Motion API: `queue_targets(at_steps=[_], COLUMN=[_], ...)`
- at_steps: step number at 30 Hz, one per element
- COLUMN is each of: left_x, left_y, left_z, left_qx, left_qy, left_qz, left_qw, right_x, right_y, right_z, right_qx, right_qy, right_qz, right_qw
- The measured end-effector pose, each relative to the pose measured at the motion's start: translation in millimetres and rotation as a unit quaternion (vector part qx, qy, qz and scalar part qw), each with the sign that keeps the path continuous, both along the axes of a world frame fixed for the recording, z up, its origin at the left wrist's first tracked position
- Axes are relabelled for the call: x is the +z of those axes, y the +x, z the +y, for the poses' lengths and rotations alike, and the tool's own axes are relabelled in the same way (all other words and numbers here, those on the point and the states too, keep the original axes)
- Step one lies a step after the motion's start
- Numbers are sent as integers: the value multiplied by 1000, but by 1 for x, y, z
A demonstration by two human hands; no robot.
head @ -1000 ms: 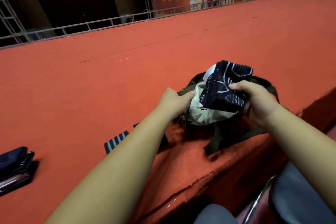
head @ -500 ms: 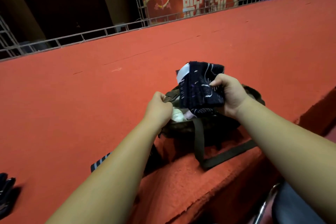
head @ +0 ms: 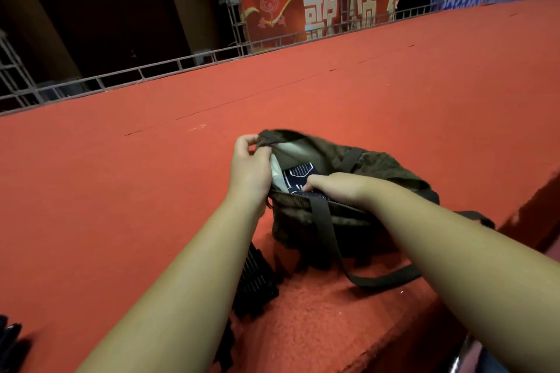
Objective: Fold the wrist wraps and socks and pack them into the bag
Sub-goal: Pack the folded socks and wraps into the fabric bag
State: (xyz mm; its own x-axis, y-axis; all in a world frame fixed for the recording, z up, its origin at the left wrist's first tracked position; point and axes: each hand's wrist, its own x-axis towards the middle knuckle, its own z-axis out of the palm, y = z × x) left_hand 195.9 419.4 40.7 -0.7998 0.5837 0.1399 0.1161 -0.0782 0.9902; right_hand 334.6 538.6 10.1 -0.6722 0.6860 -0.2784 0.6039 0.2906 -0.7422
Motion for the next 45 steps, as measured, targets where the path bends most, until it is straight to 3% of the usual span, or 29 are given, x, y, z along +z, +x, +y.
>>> queue_targets(at_steps=[7,12,15,18,22,25,28,33,39,45], left_x=[16,17,20,20,17,21,30,39,41,25], left_y=[0,0,2,3,6,7,12,15,18,24], left_z=[4,-6,-12,-17,-21,-21,-21,-29,-38,-46], left_qx=[-27,-51,-61,-70,-87,-104,-112,-88,-52,-35], left_qy=[-43,-87,-87,-67,-51,-26,-11,-38,-93,-132], left_qz=[57,58,55,61,47,-34,-77,56,90,128], left_qw=[997,993,993,993,994,994,991,994,990,982], right_x=[-4,6,9,12,2,-3,-4,-10,-7,4], right_y=[-15,-9,5,12,5,0,-5,-6,25,61], right_z=[0,-3,-8,-13,-9,-8,-8,-14,-23,16], right_qx=[23,18,25,91,181,183,165,138,43,-32], right_qy=[57,115,149,221,256,241,217,208,144,236], right_qz=[-71,-56,27,142,28,-22,-42,-28,111,-10], right_qw=[996,992,988,961,949,953,961,968,982,971])
